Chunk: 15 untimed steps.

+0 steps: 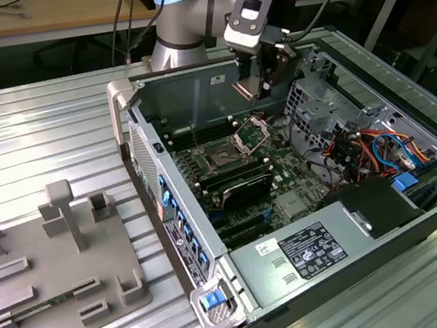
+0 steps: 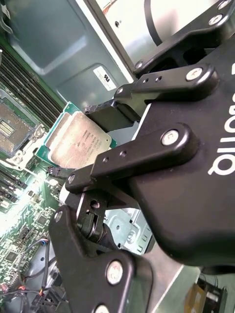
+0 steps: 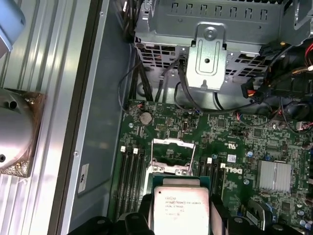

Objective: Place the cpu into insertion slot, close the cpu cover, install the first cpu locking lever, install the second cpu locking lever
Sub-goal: 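Place the cpu into insertion slot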

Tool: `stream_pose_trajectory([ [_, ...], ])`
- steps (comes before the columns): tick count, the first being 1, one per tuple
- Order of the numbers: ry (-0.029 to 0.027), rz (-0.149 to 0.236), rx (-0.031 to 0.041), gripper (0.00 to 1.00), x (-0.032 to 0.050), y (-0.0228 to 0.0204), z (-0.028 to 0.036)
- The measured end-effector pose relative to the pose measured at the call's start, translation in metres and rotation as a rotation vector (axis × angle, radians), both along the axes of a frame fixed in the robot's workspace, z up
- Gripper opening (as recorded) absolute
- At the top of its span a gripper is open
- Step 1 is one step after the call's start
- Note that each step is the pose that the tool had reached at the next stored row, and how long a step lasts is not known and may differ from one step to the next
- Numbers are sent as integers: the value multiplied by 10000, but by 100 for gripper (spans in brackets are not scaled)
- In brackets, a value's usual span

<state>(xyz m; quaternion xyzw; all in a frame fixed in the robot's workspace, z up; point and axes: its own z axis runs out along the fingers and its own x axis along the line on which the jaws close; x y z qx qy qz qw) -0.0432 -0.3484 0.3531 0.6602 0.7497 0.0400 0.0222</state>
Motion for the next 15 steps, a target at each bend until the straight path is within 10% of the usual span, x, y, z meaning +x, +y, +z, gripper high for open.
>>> stream_pose_trajectory([
  [15, 9, -479, 0, 55, -11, 0, -12],
])
